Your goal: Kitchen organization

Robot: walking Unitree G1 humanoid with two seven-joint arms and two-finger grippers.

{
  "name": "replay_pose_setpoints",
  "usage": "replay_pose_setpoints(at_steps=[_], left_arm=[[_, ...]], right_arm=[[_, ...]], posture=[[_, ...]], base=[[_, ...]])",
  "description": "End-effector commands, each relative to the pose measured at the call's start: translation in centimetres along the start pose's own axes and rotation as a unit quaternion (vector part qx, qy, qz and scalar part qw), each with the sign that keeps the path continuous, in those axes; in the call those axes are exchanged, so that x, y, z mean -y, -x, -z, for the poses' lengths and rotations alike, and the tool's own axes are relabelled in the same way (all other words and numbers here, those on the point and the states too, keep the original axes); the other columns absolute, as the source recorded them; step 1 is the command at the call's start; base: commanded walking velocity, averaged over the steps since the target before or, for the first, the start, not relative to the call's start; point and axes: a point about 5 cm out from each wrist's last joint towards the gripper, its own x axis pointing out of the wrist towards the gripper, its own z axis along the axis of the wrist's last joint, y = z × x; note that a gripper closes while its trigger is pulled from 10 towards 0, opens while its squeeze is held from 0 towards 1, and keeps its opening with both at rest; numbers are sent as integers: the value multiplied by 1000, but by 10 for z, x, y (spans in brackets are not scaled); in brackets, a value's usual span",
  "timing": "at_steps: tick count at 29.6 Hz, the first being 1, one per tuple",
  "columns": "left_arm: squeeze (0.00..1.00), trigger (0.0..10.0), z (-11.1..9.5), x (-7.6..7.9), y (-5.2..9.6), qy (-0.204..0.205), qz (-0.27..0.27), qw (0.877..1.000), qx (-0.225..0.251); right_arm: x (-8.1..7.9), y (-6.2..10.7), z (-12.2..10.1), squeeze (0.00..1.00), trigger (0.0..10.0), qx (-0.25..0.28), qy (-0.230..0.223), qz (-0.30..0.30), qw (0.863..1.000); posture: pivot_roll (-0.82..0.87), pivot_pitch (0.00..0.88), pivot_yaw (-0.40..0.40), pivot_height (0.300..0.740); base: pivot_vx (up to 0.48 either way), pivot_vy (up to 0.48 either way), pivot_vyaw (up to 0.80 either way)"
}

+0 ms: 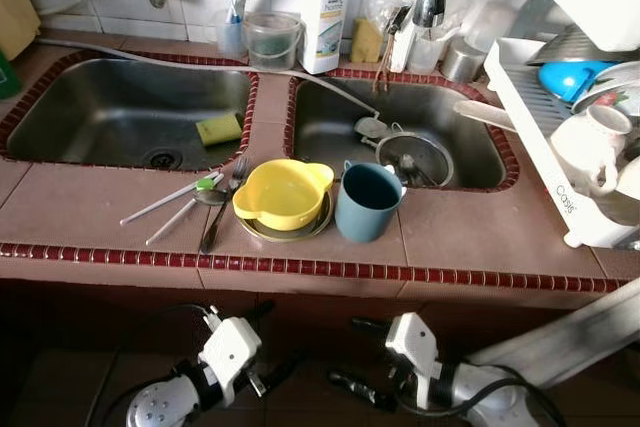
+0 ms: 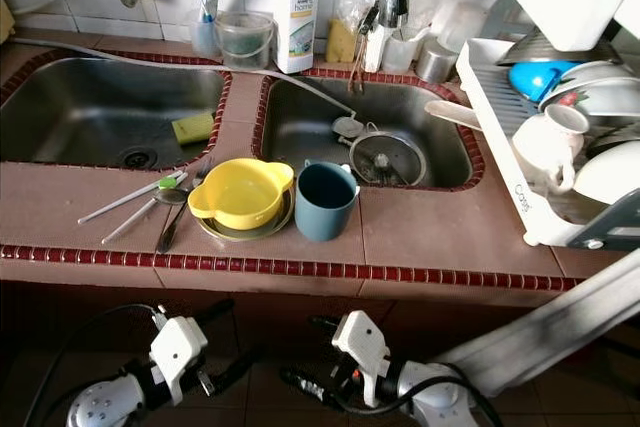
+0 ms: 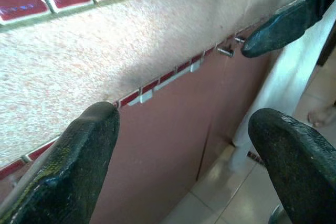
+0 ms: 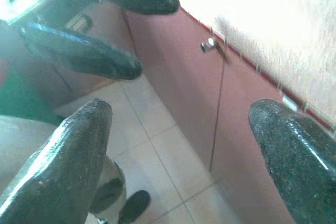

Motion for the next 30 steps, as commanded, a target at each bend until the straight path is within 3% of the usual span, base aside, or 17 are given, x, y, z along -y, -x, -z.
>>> replay_pose_setpoints(at_steps=[1, 7, 14, 16, 25, 30], left_arm=[[0, 10000, -5, 0, 0, 11, 0, 1000, 5], [0, 10000, -19, -6, -2, 17, -12, 999, 28], [0, 10000, -29, -24, -3, 14, -41, 998, 37], [0, 10000, -25, -37, -1, 23, -77, 996, 32], [0, 10000, -28, -38, 8, 44, -106, 993, 33], [0, 10000, -33, -52, 11, 49, -146, 987, 46]], right_arm=[[-1, 4, -4, 0, 10000, 2, -8, -11, 1000], [6, 7, -21, 0, 10000, 26, -6, -14, 1000], [14, 8, -46, 0, 10000, 56, 9, -8, 998], [18, 6, -48, 0, 10000, 61, 24, 0, 998], [6, 4, -50, 0, 10000, 55, 41, -23, 997], [8, -2, -66, 0, 10000, 83, 72, -12, 994]], posture=[[-55, 67, -84, 740], [-44, 30, -89, 740], [-41, 0, -98, 740], [-41, 0, -100, 740], [-31, 0, -103, 740], [-26, 0, -102, 740]], base=[[0, 0, 0], [0, 0, 0], [0, 0, 0], [0, 0, 0], [0, 0, 0], [0, 0, 0]])
